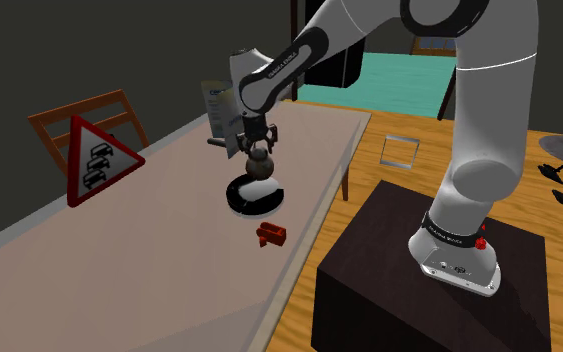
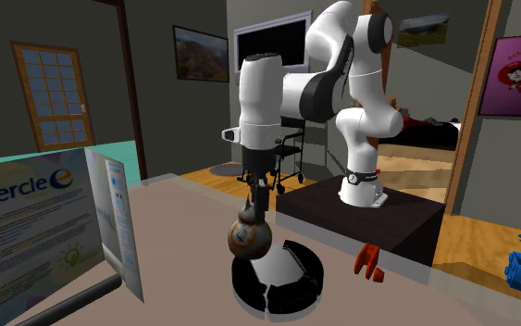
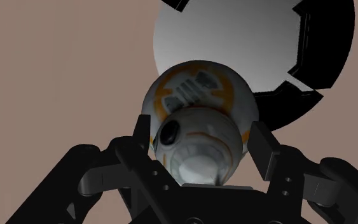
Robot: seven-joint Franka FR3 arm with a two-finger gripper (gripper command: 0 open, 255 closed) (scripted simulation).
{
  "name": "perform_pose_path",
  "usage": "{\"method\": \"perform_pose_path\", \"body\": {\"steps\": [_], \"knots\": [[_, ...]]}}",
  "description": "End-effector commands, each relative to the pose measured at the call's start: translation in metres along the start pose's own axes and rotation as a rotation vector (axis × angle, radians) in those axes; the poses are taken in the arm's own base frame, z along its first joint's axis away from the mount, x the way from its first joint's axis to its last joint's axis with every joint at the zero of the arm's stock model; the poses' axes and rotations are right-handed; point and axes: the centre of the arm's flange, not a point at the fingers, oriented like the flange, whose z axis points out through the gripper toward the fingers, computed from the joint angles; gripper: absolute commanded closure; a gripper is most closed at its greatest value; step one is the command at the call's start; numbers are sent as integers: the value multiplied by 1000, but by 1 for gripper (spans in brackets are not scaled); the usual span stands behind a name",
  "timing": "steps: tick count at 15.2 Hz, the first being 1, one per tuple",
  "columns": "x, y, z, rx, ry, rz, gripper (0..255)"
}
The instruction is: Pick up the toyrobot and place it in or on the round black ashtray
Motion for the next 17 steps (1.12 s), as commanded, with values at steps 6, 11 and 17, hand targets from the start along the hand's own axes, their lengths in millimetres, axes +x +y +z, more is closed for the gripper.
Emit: {"method": "perform_pose_path", "body": {"steps": [6,11,17], "knots": [[-81,-42,4,0,1,1,255],[-86,-46,25,0,1,1,255],[-87,-48,58,0,1,1,255]]}}
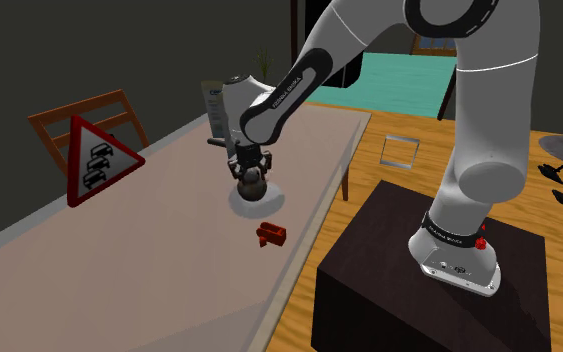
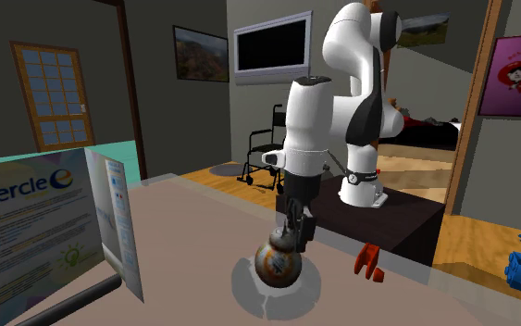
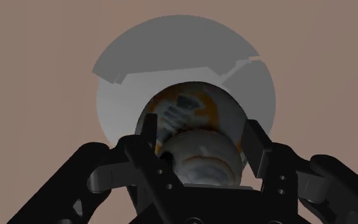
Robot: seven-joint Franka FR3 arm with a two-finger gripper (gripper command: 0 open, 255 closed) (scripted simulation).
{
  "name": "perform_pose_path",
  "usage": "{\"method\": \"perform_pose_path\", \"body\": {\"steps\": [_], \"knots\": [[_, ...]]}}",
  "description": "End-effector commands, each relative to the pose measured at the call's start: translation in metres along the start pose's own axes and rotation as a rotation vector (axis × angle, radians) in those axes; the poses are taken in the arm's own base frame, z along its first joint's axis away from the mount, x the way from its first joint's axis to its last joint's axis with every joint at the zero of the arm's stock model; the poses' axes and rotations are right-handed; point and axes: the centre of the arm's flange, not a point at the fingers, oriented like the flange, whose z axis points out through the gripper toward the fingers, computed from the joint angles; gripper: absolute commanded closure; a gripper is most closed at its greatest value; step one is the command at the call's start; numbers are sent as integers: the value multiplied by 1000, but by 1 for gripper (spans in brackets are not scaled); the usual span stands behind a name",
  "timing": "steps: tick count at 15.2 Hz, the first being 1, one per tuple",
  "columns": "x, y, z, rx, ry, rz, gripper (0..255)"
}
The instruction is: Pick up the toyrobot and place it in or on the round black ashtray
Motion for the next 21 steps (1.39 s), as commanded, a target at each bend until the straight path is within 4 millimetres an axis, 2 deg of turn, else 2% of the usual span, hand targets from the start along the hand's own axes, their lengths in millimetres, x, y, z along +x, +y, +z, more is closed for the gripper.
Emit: {"method": "perform_pose_path", "body": {"steps": [1,8,9,14,18,21], "knots": [[-3,5,18,-31,-24,5,255],[-3,5,18,-31,-24,5,255],[0,7,19,-31,-24,5,0],[-3,5,18,-31,-24,5,0],[-1,4,-32,-31,-24,5,0],[-1,4,-32,-31,-24,5,0]]}}
